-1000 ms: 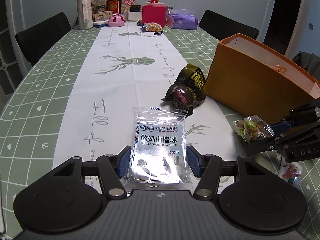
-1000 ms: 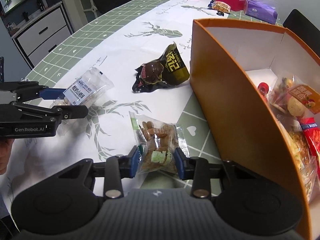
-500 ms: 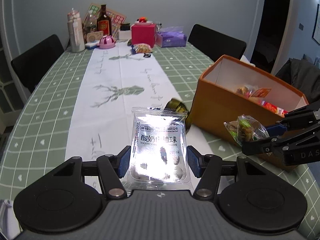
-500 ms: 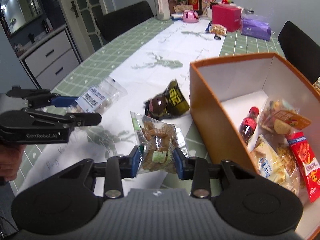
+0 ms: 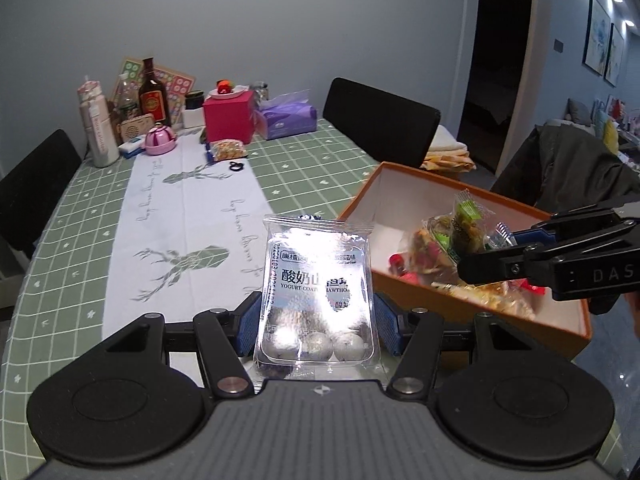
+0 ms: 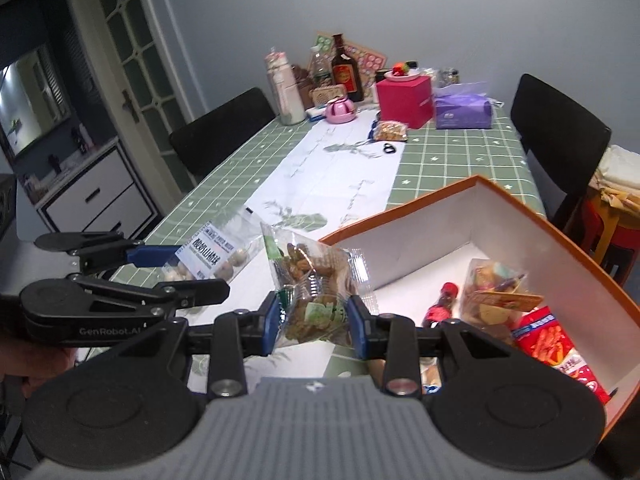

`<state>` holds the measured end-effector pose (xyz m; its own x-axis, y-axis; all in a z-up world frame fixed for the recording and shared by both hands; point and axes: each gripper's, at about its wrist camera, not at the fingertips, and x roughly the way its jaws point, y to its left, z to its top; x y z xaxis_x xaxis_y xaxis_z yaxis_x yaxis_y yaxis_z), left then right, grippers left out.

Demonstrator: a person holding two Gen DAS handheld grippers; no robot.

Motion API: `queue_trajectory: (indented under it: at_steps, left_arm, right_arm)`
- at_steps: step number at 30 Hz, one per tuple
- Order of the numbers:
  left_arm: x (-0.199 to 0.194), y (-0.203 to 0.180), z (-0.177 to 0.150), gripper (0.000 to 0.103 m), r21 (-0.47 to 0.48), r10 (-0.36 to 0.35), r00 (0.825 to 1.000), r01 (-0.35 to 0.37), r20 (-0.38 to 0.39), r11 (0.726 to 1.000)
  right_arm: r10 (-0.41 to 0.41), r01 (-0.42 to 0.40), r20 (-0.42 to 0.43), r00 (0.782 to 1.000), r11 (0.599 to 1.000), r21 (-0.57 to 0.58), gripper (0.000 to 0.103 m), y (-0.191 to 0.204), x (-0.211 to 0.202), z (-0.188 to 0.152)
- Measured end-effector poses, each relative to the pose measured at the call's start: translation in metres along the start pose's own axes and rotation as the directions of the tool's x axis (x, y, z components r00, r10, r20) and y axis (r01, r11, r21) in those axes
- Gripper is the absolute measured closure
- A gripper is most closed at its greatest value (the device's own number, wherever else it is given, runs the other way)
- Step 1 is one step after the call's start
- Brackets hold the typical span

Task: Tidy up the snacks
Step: 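Carry the yogurt packet and cookie bag with both tools toward the box, then open both tools to drop the yogurt packet and cookie bag into the box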

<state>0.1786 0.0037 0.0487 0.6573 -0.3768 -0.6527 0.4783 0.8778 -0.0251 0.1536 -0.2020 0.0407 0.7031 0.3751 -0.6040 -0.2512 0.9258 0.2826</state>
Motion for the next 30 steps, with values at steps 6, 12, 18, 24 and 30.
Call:
queue_trajectory:
  at_steps: [6, 12, 18, 24, 30]
  left_arm:
    - [0.015, -0.017, 0.019, 0.036, 0.015, -0.050, 0.999, 0.050, -0.001, 0.999]
    - [0.039, -0.038, 0.036, 0.036, 0.060, -0.073, 0.997, 0.074, -0.017, 0.995]
    - [0.062, -0.055, 0.043, 0.036, 0.100, -0.083, 0.995, 0.088, -0.053, 0.991]
    - [0.086, -0.065, 0.045, 0.036, 0.127, -0.096, 0.990, 0.109, -0.101, 0.986]
    - [0.118, -0.076, 0.043, 0.036, 0.198, -0.077, 0.983, 0.110, -0.168, 0.974]
  right_arm:
    - [-0.021, 0.018, 0.035, 0.999, 0.996, 0.087, 0.069, -0.026, -0.007, 0.007]
    - [-0.046, 0.035, 0.051, 0.998, 0.980, 0.195, 0.069, -0.052, -0.002, 0.014]
    - [-0.087, 0.070, 0.058, 0.995, 0.965, 0.254, 0.069, -0.068, 0.004, 0.021]
    - [-0.117, 0.089, 0.081, 0.990, 0.952, 0.294, 0.069, -0.080, 0.010, 0.031]
    - [-0.116, 0.082, 0.093, 0.989, 0.948, 0.308, 0.069, -0.087, 0.030, 0.042]
